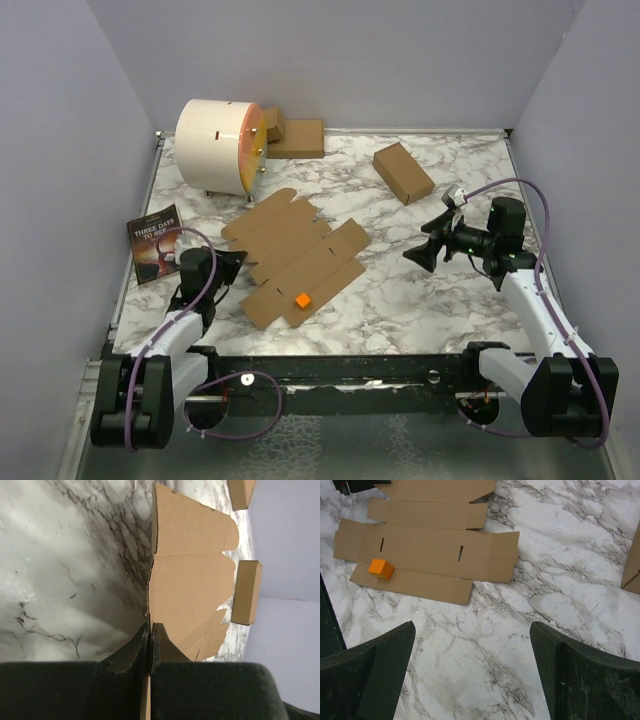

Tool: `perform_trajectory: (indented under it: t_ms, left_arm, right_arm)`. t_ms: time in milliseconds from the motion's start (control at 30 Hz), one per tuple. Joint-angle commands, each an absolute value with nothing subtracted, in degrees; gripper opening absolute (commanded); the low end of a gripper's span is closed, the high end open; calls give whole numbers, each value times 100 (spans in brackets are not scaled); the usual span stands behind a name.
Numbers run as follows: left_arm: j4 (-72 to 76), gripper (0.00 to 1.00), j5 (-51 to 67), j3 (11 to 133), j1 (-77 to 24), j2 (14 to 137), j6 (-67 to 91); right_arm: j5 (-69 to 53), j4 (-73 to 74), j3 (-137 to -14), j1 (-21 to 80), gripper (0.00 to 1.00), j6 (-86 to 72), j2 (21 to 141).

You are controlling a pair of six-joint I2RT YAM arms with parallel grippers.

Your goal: Fold the paper box

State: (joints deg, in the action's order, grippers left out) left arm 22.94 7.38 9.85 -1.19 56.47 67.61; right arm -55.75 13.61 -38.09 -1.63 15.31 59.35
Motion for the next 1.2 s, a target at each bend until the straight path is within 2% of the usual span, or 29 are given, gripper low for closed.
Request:
perform_trajectory:
  t_ms: [0,233,500,567,700,900,1167]
  left_arm:
    - [2454,0,-221,1158,-624,6052,7378]
    - [2669,0,-1371,1284,-1626,6389,8306]
    - [2359,0,-3679,1811,-3392,6807,9609]
    - [2434,0,-3960,2050,-3679,7115,9659]
    - [2938,0,-4088,2679,-3887,7850,9190]
    - [3505,0,-4082,3586,-3911,8446,7612]
    - [4178,0,-3308,4105,-3944,8753,6099]
  right_arm:
    - [-5475,1307,-3935,-210,99,1589,5925]
    - [-5510,1310,-3936,-209,99,1591,5946]
    - [-5472,1318,-3970,-211,99,1595,5992]
    - [-5454,1334,-3967,-211,99,1600,5985]
    - [-5433,1343,-3978,-208,99,1608,6004]
    - [-5315,1354,-3993,-210,99,1617,6054]
    - [-5265,1381,-4026,-211,99,1613,6130]
